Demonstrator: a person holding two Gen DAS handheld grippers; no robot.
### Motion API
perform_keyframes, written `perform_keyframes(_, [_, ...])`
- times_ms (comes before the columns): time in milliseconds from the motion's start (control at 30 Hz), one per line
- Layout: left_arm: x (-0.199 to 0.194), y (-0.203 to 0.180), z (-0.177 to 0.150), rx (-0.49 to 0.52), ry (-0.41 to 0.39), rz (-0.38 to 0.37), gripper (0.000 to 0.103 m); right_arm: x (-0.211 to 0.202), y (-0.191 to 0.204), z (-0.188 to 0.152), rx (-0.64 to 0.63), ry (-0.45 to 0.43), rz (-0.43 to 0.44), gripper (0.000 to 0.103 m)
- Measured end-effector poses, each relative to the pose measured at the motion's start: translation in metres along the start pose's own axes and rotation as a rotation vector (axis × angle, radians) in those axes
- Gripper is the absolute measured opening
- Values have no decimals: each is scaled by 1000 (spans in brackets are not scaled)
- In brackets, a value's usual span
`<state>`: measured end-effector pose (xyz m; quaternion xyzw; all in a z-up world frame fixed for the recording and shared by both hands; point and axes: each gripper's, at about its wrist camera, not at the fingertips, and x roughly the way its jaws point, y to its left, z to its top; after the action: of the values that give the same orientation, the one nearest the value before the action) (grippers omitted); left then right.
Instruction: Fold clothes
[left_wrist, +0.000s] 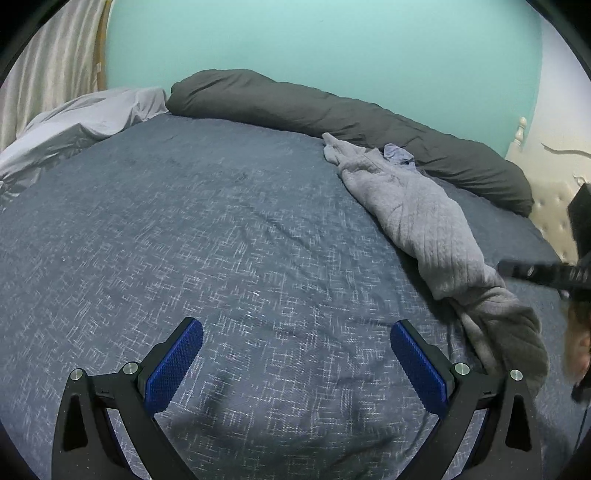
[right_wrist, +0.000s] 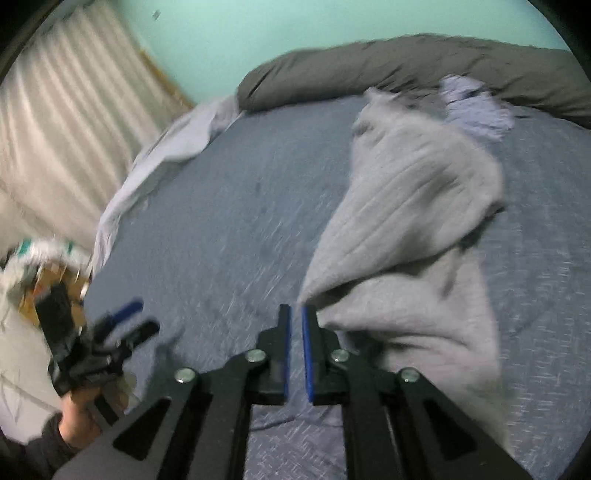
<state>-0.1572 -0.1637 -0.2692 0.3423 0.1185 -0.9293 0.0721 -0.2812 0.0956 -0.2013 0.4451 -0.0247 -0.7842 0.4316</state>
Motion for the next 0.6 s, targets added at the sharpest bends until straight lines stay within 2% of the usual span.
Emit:
perform_keyframes(33, [0,0,0,1,0,-1,103,-5,-8,5,37,-27,-14,33])
perform_keyframes(67, [0,0,1,1,-2,-4,103,-9,-20,12,93,-49,-35,58])
perform_keyframes(100, [0,-1,2,3,-2,-6,103,-10,-31,18,148,-64,-49,65])
perform_keyframes(233, [2,-4,3,14,1,-10,103,6,-66,31,320,-48,-56,66])
perform_keyframes(333, [6,-4,2,18,11,-7,103,33,-69,40,338,-17,-88,66])
perform_keyframes(533, [12,-2,2,13,25,-6,103,73,-62,39,332,54,-69,66])
perform_keyframes(600, [13,-1,2,14,28,-4,103,82,-53,41,297,62,-71,59])
